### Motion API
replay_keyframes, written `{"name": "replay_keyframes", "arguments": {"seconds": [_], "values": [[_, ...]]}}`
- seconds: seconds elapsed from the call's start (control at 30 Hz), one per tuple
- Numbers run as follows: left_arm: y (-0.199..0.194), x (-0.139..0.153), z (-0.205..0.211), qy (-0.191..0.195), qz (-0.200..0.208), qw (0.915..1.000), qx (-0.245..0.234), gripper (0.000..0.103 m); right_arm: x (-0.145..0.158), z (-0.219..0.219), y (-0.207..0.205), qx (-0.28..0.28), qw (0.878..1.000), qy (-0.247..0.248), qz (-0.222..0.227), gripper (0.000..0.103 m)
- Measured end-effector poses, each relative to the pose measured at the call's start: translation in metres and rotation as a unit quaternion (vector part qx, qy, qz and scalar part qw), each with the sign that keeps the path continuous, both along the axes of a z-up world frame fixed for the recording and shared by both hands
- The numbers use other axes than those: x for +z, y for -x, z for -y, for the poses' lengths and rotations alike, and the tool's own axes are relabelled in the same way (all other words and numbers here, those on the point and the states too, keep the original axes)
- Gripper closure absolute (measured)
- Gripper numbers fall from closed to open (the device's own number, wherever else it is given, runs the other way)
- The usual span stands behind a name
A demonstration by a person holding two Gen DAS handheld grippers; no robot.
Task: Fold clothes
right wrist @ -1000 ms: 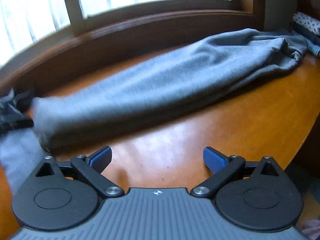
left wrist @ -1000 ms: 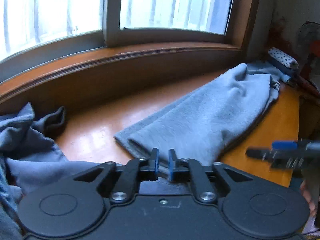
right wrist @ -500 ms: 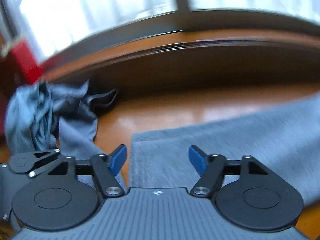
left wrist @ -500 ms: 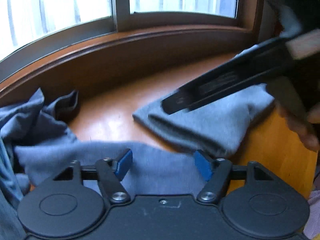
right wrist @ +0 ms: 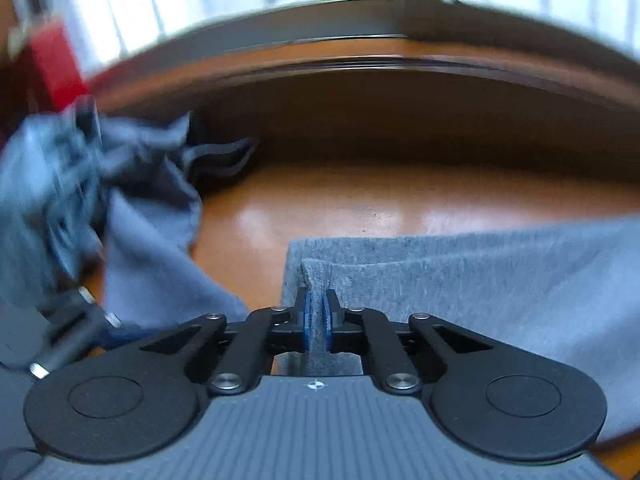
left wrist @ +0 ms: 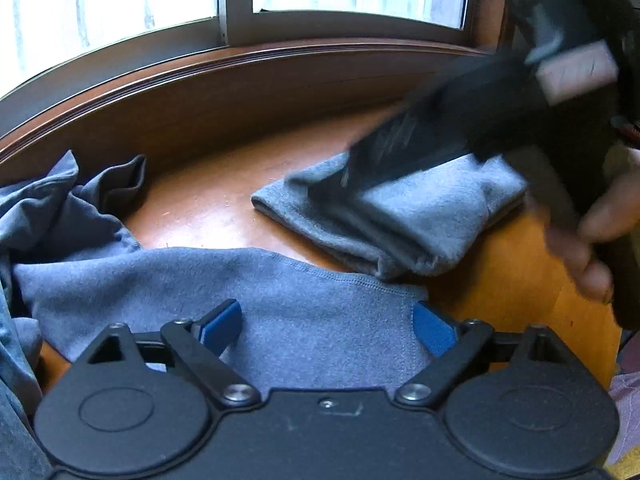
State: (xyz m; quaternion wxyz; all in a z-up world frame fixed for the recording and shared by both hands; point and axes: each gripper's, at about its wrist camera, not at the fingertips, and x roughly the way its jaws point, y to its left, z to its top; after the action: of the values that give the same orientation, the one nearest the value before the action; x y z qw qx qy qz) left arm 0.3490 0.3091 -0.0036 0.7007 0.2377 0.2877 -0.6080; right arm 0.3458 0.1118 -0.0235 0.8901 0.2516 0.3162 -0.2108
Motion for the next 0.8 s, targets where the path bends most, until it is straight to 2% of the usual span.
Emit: {"name": "replay_keyframes", "arguments": {"seconds": [0.07, 0.13, 0.17, 0.27, 0.33, 0.43, 0.47, 0.5, 0.57, 0.63, 0.7, 0.8], "values": [[0.000, 0.000, -0.001, 0.000, 0.002, 1.0000, -0.003, 0.010, 0.006, 0.017, 0.023, -0.037, 0.994, -0.068, 0.082, 0.097], [0.000, -0.001, -0.002, 0.001, 0.004, 1.0000, -0.005, 0.009, 0.025, 0.021, 0.036, -0.050, 0.983, -0.082, 0.157, 0.097], [0.000, -0.002, -0.002, 0.002, 0.004, 1.0000, -0.005, 0.008, 0.034, 0.020, 0.037, -0.047, 0.981, -0.074, 0.175, 0.097], [0.000, -0.002, -0.003, 0.002, 0.006, 1.0000, -0.007, 0.007, 0.027, 0.019, 0.012, -0.012, 0.989, -0.060, 0.136, 0.097], [0.000, -0.002, -0.004, 0.002, 0.006, 1.0000, -0.008, 0.005, 0.000, 0.022, -0.009, -0.002, 0.993, -0.079, 0.087, 0.096], [0.000, -0.003, -0.006, 0.003, 0.007, 1.0000, -0.006, 0.004, -0.021, 0.018, -0.021, -0.006, 0.993, -0.091, 0.074, 0.092], [0.000, -0.003, -0.005, 0.001, 0.007, 1.0000, -0.005, 0.004, -0.027, 0.016, -0.024, -0.008, 0.993, -0.095, 0.071, 0.086], [0.000, -0.001, -0.005, -0.002, 0.007, 1.0000, -0.002, 0.004, -0.024, 0.014, -0.024, -0.009, 0.993, -0.095, 0.073, 0.072], [0.000, 0.005, -0.007, 0.001, 0.014, 0.9999, 0.006, 0.005, -0.012, 0.010, -0.019, -0.010, 0.992, -0.095, 0.081, 0.054], [0.000, 0.018, -0.009, 0.024, 0.020, 0.9995, 0.003, 0.005, 0.005, 0.002, -0.002, -0.017, 0.993, -0.067, 0.099, 0.050], [0.001, 0.030, -0.008, 0.047, 0.024, 0.9986, -0.004, 0.005, 0.017, -0.002, 0.023, -0.042, 0.992, -0.041, 0.110, 0.026], [0.006, 0.042, 0.002, 0.068, 0.026, 0.9971, -0.022, 0.004, 0.020, -0.001, 0.066, -0.111, 0.988, -0.039, 0.100, 0.023]]}}
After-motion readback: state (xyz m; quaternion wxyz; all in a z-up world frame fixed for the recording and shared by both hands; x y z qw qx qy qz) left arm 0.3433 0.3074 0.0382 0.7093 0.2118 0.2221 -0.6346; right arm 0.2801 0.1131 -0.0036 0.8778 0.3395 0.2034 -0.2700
